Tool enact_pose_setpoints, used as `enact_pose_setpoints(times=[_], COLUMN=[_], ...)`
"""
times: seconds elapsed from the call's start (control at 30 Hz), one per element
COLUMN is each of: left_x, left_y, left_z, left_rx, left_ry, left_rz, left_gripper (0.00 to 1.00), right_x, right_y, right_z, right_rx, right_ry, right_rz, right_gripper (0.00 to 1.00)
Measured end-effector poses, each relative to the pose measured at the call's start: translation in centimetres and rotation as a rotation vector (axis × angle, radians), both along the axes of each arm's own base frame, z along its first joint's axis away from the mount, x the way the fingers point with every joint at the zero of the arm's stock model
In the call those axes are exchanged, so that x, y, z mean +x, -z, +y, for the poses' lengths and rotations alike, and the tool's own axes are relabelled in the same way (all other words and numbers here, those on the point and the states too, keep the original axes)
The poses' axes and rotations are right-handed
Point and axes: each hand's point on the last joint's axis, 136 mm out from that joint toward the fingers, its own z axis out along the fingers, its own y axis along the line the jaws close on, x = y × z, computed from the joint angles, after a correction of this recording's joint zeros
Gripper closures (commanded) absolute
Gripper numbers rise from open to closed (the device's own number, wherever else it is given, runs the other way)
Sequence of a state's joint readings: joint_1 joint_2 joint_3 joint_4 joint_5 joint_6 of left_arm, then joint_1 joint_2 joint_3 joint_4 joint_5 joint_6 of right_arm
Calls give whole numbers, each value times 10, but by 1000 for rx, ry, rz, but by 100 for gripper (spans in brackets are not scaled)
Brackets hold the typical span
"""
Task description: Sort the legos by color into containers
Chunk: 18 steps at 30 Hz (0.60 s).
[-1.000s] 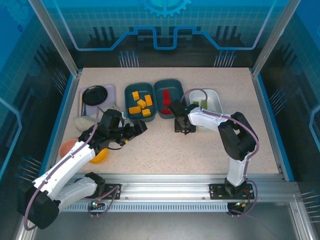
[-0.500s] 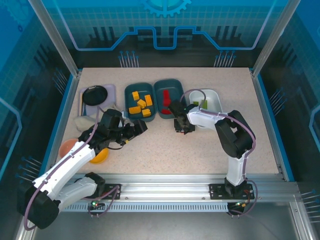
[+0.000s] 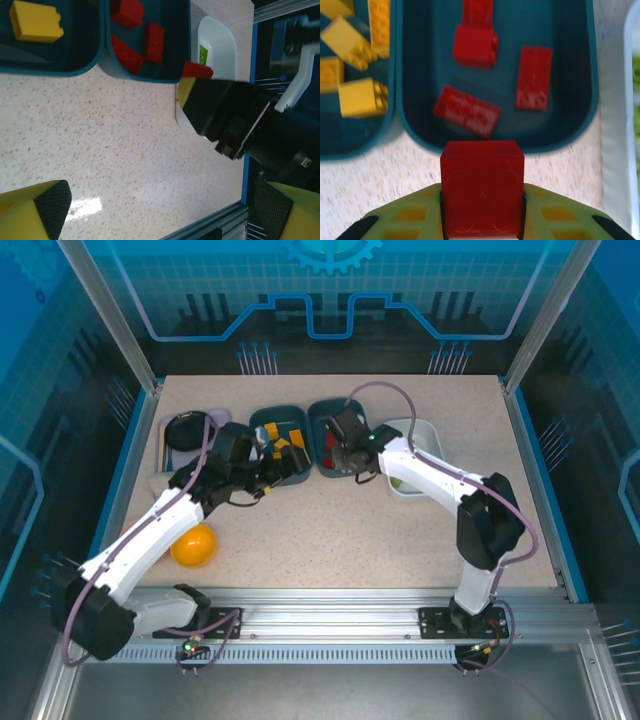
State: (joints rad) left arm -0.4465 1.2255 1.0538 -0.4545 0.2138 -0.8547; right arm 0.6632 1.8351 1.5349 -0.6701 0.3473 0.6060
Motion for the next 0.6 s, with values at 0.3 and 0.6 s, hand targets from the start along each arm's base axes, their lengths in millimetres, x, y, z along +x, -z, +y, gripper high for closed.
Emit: enact_pose_setpoints(times=[0.3,0.6], left_x=[59,80], left_y=[8,20], left_z=[-15,-18], left_rx=[32,42], left_ry=[-1,-9], left_rz=[1,16], left_gripper=[1,1], right_x=[95,150], right_y=[36,70], right_z=[-16,-18], right_rx=[-48,-47], right_ry=[61,47], right_rz=[27,63], right_gripper=[75,68])
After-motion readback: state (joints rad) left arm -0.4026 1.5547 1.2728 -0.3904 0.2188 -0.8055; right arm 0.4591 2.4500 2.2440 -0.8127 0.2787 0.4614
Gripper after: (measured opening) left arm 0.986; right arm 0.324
